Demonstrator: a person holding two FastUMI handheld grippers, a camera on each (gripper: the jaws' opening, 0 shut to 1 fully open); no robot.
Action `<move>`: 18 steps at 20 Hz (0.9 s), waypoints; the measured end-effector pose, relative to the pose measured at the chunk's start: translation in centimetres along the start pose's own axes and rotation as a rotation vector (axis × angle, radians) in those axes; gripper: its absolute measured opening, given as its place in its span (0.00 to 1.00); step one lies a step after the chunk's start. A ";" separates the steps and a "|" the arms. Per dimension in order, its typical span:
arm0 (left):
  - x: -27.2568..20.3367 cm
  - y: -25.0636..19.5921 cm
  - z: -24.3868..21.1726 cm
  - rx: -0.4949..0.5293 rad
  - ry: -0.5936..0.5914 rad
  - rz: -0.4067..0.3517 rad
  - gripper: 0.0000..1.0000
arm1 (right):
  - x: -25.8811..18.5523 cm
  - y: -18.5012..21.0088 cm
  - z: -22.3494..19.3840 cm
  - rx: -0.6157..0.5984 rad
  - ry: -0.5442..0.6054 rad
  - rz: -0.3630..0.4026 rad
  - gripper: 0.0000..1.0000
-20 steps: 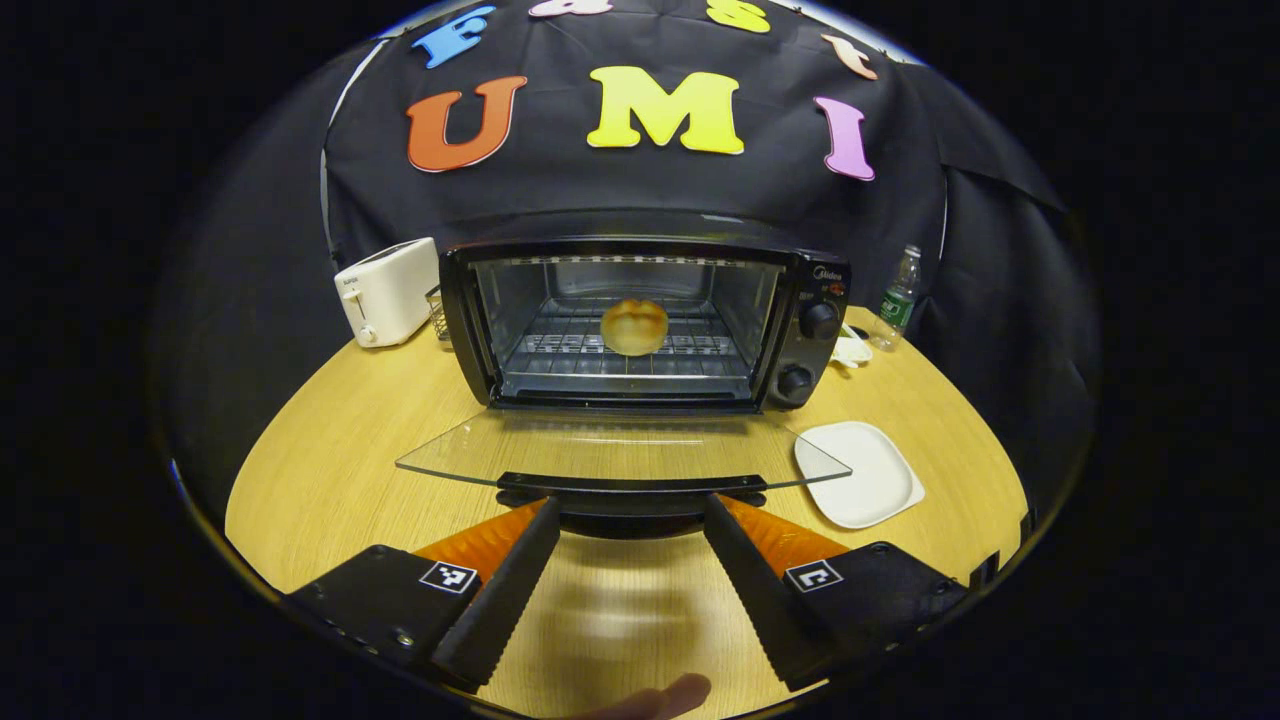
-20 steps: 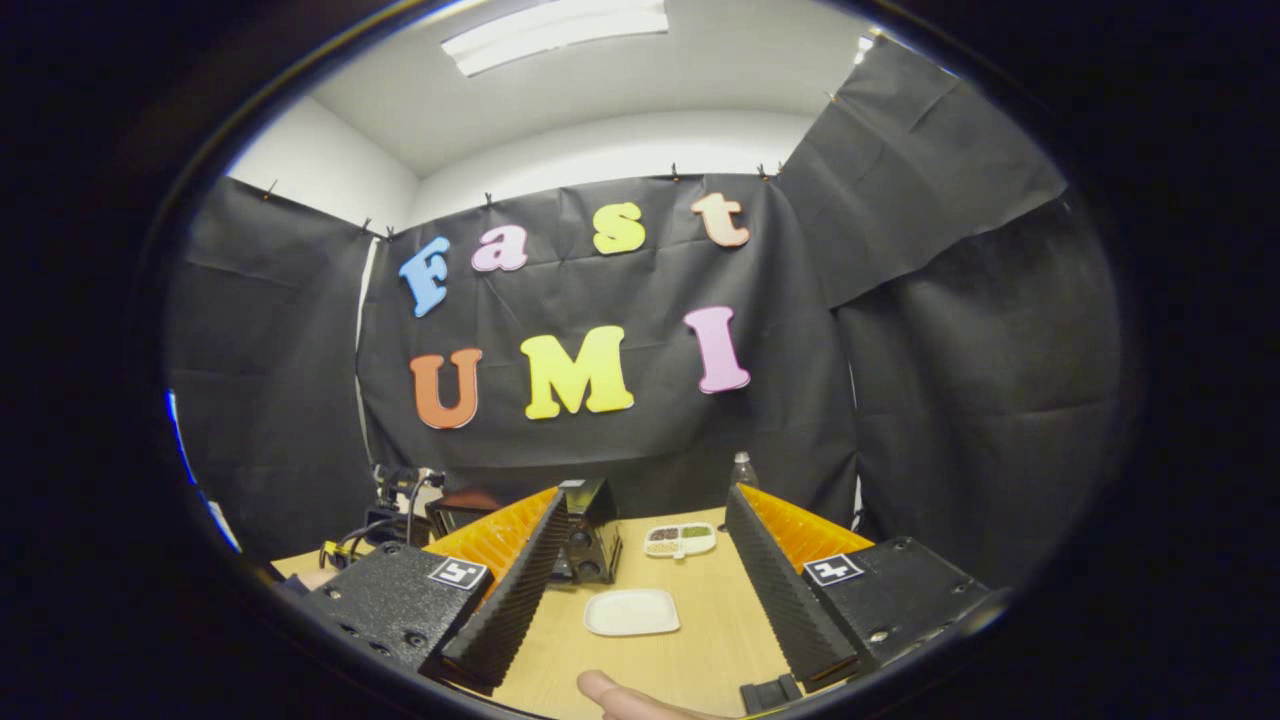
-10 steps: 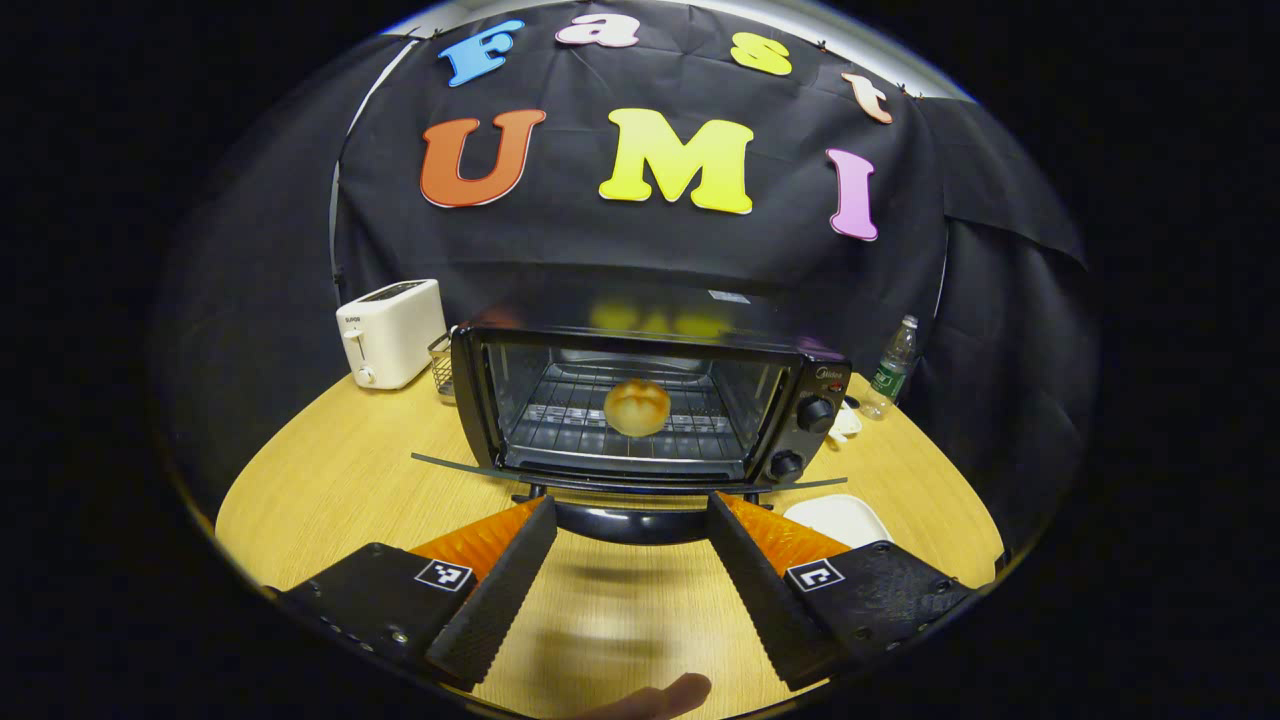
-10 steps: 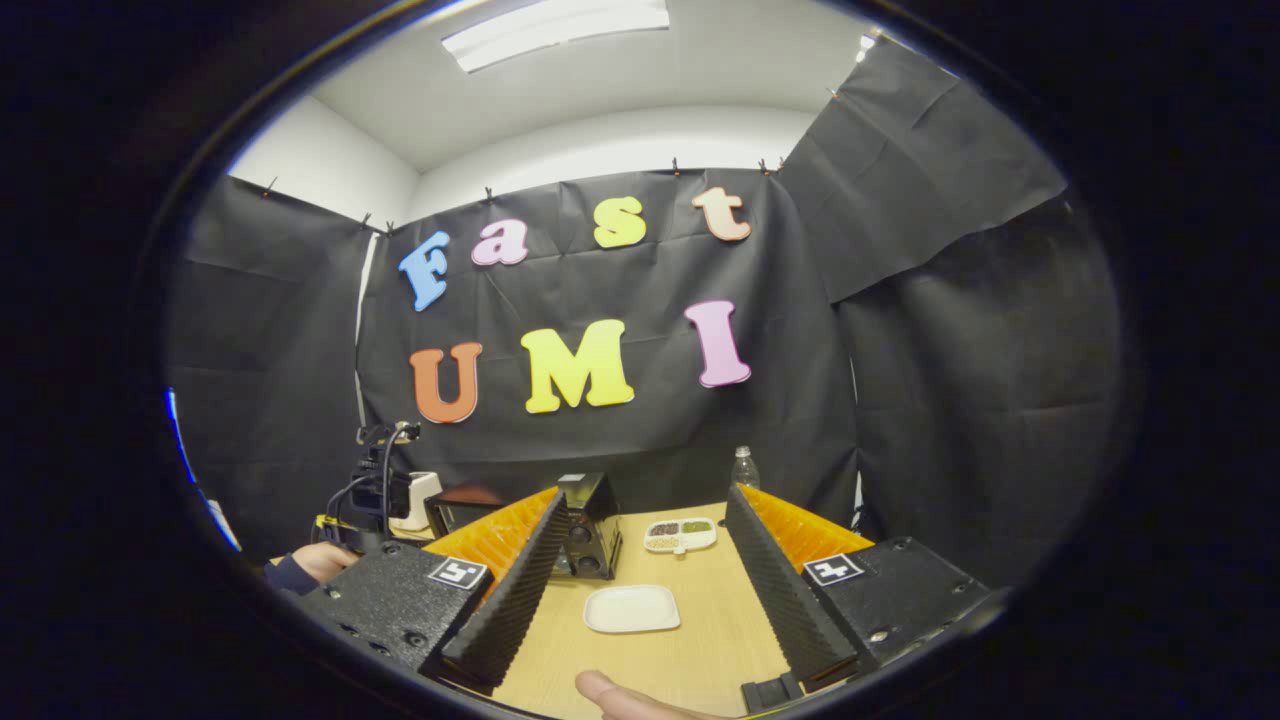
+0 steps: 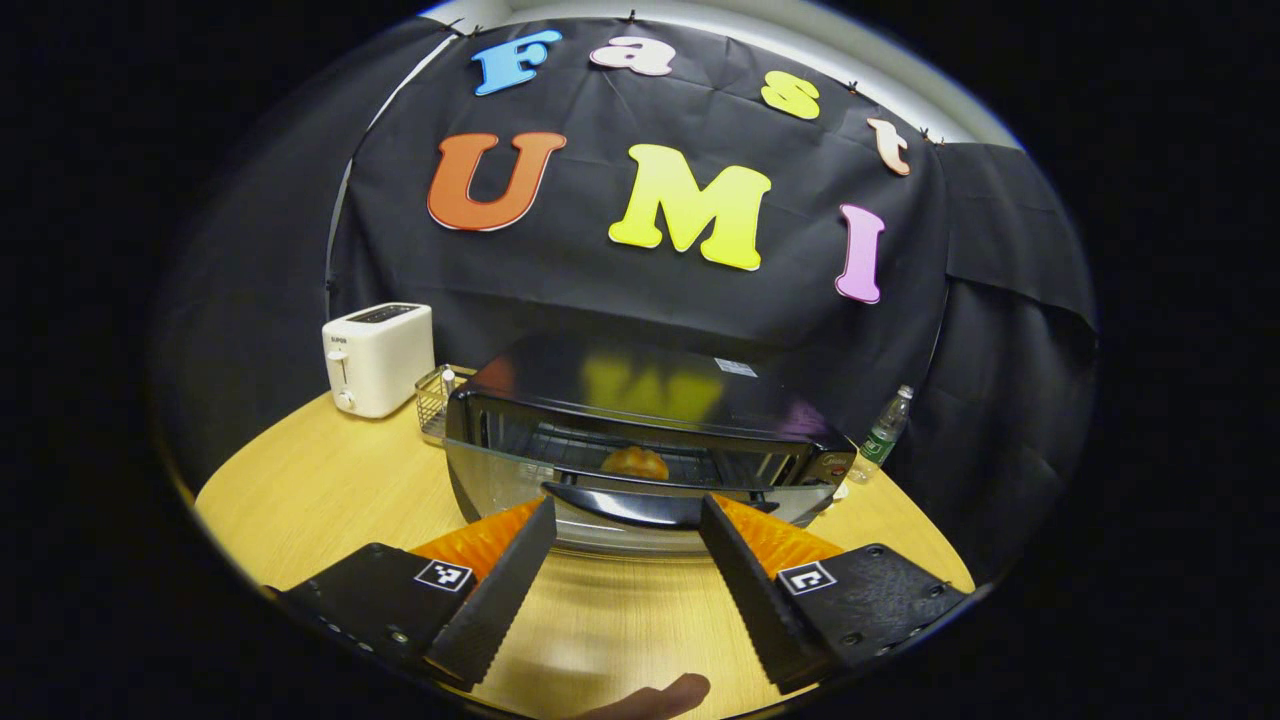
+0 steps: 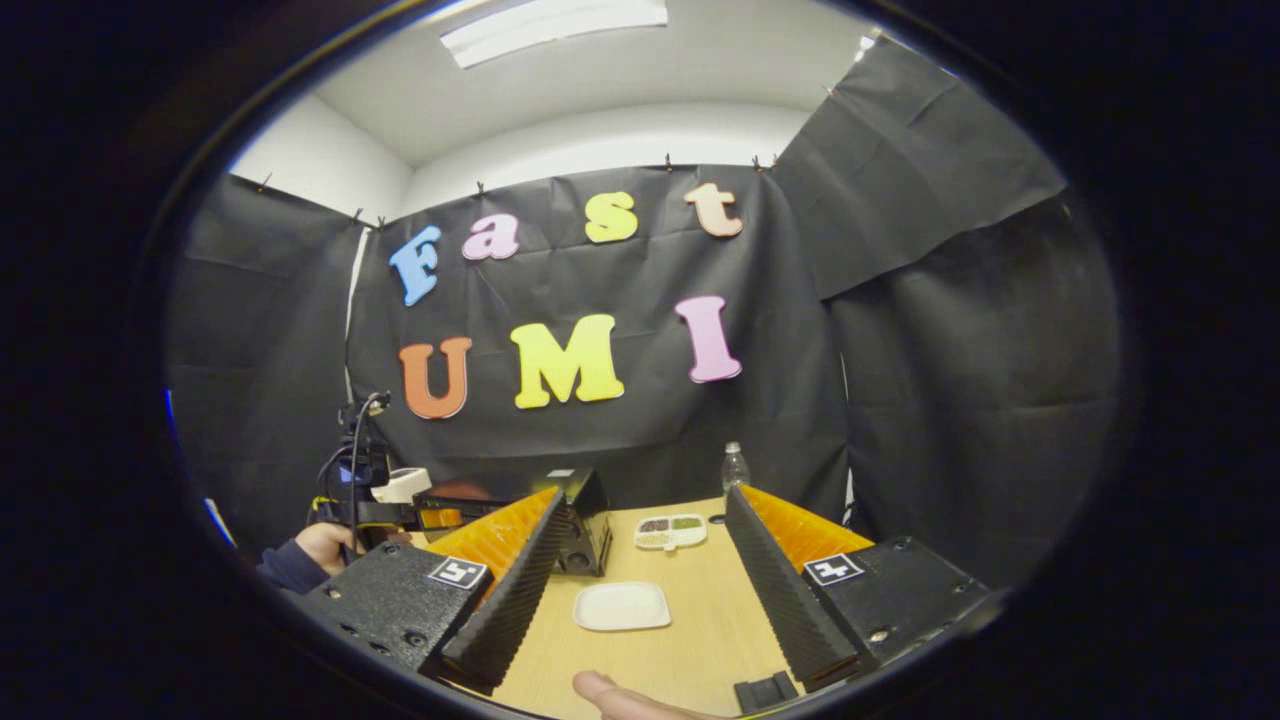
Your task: Open the electric oven with the left hand, put the food in, and close the electric oven.
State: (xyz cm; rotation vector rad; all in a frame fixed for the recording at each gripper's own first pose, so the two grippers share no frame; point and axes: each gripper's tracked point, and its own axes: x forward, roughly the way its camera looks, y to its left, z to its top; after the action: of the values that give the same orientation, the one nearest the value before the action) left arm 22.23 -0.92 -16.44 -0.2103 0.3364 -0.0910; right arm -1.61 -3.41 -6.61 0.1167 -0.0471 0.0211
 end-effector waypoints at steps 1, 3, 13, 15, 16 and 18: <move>-0.4 -0.2 0.2 0.011 -0.009 -0.006 0.94 | -0.1 0.1 0.0 0.000 0.001 0.001 0.96; -1.8 -0.5 0.8 0.032 -0.029 -0.009 0.94 | -0.1 0.4 -0.1 -0.002 0.007 0.006 0.96; -15.0 -2.6 5.5 0.105 -0.182 0.039 0.94 | -1.7 1.2 1.0 -0.050 0.000 0.006 0.96; -17.9 -3.1 6.4 0.116 -0.224 0.039 0.94 | -2.0 1.7 1.1 -0.057 0.000 0.012 0.96; -19.3 -3.1 7.1 0.122 -0.251 0.044 0.94 | -2.0 1.9 1.1 -0.059 0.001 0.016 0.96; -21.7 -3.1 7.8 0.138 -0.295 0.061 0.94 | -2.0 2.2 1.0 -0.062 0.007 0.022 0.96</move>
State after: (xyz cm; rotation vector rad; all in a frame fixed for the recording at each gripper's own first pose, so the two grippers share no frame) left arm 4.27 0.21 -1.71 -0.0747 0.0425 -0.0218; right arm -3.67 -1.40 -5.47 0.0541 -0.0420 0.0422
